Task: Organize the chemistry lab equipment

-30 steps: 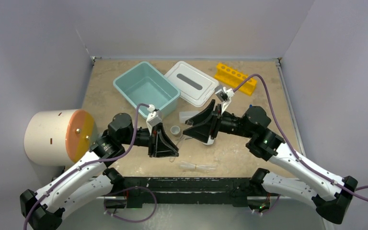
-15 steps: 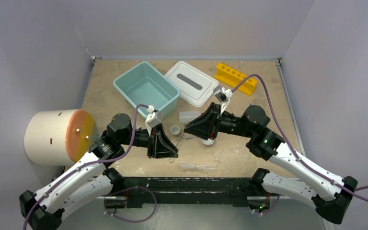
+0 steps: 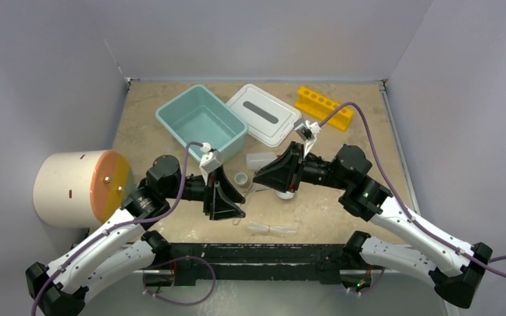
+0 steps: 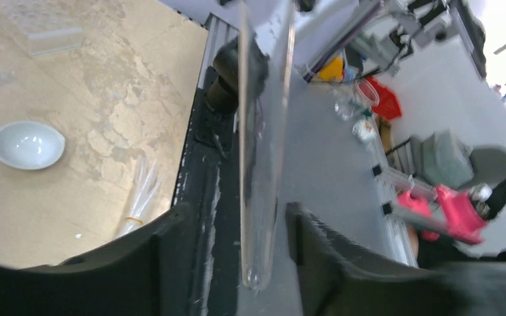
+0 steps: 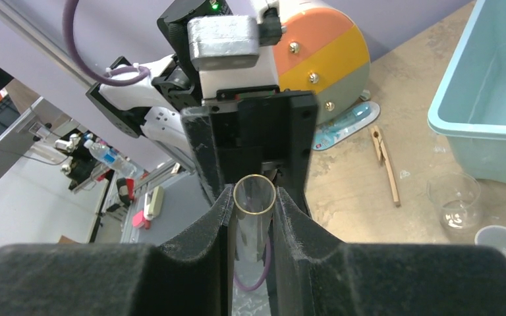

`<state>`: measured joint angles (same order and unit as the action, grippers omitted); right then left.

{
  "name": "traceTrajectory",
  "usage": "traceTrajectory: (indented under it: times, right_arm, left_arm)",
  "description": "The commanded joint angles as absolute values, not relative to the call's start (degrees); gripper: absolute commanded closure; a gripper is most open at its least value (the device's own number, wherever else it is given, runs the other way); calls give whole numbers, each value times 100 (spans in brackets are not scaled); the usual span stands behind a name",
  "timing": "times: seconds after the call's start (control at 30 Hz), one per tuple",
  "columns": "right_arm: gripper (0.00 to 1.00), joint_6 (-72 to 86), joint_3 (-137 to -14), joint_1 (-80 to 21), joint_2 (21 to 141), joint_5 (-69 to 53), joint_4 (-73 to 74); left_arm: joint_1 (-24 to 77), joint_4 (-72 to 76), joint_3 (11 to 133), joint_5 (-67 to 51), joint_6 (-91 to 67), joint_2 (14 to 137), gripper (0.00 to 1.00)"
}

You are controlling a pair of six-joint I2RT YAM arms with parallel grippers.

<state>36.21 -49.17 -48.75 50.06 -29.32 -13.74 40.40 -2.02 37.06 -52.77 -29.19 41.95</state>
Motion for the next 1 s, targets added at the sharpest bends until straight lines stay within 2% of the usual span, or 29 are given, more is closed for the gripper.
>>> traceTrajectory:
  times: [0.0,0.1,0.3,0.43,0.73,0.97]
  right_arm:
    - [96,3721,-5119,-4896,4819,-2543,-1301]
    - [96,3561,-5401,-4891,4861,-1965,-806]
    - [97,3096,-6238,-4895,5147,-130,465]
    - [96,2681,-6684,-4895,5426,1463,866]
    - [94,1382,-7457,-4810,6398,4313,806]
    - [97,1110,-7648,-3574,6848,4250,212]
  left_arm:
    - [4061,-611,4206,-4518,-2786,4097,38]
    - [4062,-1105,4537,-3763,-2583,4110,30]
    - [4065,-1995,5203,-1982,-2151,4122,25]
    - [4061,-2176,5202,-928,-2175,4037,24]
    - [4059,-2200,4835,-846,-2153,3573,24]
    - [4061,-2216,4793,-982,-2136,3442,24]
